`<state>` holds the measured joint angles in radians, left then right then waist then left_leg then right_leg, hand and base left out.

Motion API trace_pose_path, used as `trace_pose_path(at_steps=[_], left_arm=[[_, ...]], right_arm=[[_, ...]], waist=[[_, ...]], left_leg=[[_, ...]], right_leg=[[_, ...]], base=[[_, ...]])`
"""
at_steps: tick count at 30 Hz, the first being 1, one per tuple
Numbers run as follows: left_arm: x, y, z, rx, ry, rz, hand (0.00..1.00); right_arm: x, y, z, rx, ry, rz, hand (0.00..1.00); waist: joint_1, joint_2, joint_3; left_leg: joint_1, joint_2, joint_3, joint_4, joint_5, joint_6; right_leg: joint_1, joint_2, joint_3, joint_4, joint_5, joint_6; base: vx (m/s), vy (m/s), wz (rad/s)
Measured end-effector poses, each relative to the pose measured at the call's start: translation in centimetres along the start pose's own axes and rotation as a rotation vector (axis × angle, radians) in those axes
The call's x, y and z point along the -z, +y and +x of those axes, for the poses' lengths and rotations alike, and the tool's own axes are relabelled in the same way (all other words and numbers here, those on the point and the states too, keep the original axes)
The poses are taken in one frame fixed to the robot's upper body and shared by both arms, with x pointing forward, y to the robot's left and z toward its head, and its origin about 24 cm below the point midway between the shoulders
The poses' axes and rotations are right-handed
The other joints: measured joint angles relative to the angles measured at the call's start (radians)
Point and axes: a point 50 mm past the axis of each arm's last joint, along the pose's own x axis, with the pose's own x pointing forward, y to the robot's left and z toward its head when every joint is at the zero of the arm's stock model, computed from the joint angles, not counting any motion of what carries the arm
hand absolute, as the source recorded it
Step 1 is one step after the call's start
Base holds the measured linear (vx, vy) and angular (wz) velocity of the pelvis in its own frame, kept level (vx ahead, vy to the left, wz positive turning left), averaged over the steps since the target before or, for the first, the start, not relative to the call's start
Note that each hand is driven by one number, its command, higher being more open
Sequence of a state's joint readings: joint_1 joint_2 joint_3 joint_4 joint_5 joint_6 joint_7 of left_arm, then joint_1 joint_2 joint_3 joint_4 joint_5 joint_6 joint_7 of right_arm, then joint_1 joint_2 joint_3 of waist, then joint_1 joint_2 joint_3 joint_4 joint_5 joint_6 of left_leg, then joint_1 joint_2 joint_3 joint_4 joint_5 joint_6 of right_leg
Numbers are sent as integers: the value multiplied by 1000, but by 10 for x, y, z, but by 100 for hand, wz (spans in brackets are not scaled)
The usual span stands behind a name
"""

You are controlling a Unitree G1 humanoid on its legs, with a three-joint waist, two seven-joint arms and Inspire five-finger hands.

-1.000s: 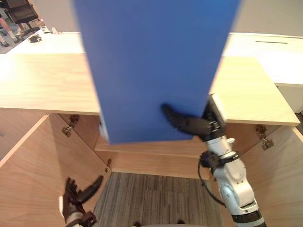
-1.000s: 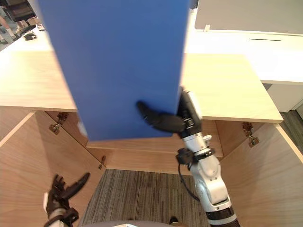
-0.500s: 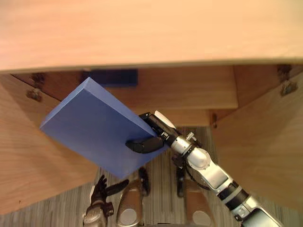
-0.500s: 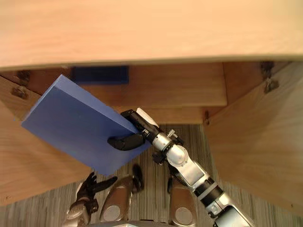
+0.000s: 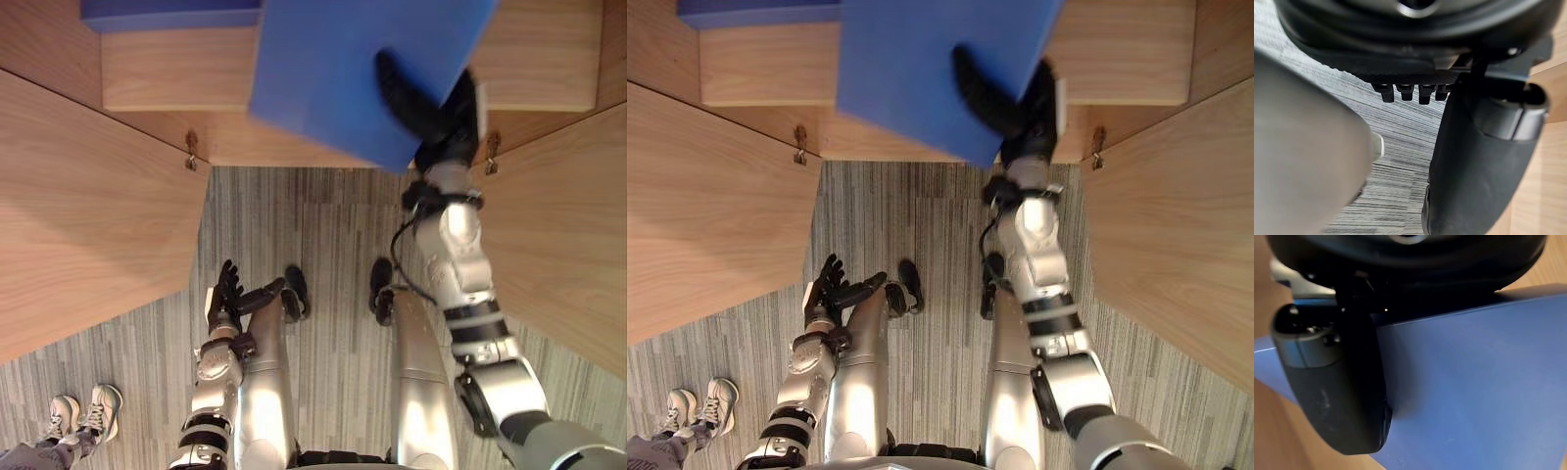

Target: Walk over to the cabinet, pick up the folder, carry it to the office cabinet, place the folder inside the office cabinet, then close the office cabinet door

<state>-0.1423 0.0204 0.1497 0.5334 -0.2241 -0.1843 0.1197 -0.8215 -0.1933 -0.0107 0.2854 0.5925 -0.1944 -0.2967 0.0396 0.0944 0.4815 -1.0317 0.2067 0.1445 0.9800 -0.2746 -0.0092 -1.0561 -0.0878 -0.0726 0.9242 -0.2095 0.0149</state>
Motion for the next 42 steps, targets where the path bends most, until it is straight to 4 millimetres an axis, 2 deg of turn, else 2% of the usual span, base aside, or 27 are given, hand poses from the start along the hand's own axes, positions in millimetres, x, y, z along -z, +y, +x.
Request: trace_pose_path(at_steps=[1,5,6,13,19,23,25,28,30,32,35,36,40,42], left_arm=[[-2,-3,0,-8,-7,-30,100],[-3,-8,1,-29,-11,-64,100],[-5,-11,1,-31,-15,-73,100],[-11,-21,5,-30,-34,-96,100],[-10,-27,3,-23,-31,-110,100],[-9,-28,3,-23,-28,-111,100],[-8,-29,2,-22,-24,-115,100],[-3,-32,0,-7,-5,-108,100],[0,-33,-2,7,0,-100,100],[0,-34,-2,13,2,-97,100],[5,-33,-3,16,17,-88,100],[7,-32,-3,15,24,-82,100],[11,-26,-2,36,35,-34,100],[12,-24,-2,40,41,-26,100]], right_arm=[[-5,-1,10,56,0,83,0],[-6,-2,27,157,45,258,0],[-7,-2,31,178,52,298,100],[-18,3,43,327,21,603,100],[-19,12,49,330,35,649,100],[-24,29,52,239,32,619,100],[-27,41,53,135,32,554,100],[-25,51,53,54,49,451,100],[-26,57,52,-27,34,323,100],[-32,68,50,-175,-5,115,100],[-31,71,49,-272,-12,-64,100],[-30,69,49,-305,-11,-150,0],[-14,47,51,-374,42,-521,0],[-6,37,49,-398,78,-639,0]], waist=[[2,0,0],[13,0,0],[18,0,0],[15,0,0],[18,0,-1],[19,2,-1],[22,2,-2],[23,1,-4],[22,1,-7],[19,1,-7],[16,0,-7],[15,0,-7],[11,-2,-9],[10,-2,-9]], left_leg=[[-10,1,-1,1,0,0],[-15,3,-3,0,0,0],[-18,4,-6,-1,0,0],[-26,-14,-16,-29,23,1],[-22,-16,-18,-79,59,-16],[-18,-13,-21,-96,76,-19],[-8,-9,-25,-103,82,-16],[37,-10,-20,-127,83,-14],[55,-9,-10,-143,83,-13],[58,-8,0,-155,84,-12],[70,-9,4,-170,85,-10],[77,-9,7,-178,86,-10],[104,-14,13,-202,86,-9],[107,-15,14,-207,86,-9]], right_leg=[[-9,0,-1,1,0,0],[-13,1,-6,-2,0,0],[-14,1,-9,-4,0,0],[-12,-17,-26,-25,9,-3],[-11,-28,-53,-57,30,-16],[-10,-27,-62,-63,37,-27],[4,-25,-70,-70,38,-29],[50,-25,-75,-94,40,-32],[67,-25,-75,-111,42,-32],[71,-25,-74,-128,47,-30],[82,-24,-73,-144,51,-28],[89,-24,-72,-150,53,-26],[115,-26,-71,-173,54,-24],[119,-26,-71,-177,54,-23]], base=[[0,0,0],[-3,-8,0],[0,0,0],[-39,-18,7],[-92,-77,6],[-61,-71,4],[-30,-45,2],[-4,-5,1],[0,0,0],[0,0,0],[13,2,0],[0,0,0],[10,0,0],[0,0,0]])
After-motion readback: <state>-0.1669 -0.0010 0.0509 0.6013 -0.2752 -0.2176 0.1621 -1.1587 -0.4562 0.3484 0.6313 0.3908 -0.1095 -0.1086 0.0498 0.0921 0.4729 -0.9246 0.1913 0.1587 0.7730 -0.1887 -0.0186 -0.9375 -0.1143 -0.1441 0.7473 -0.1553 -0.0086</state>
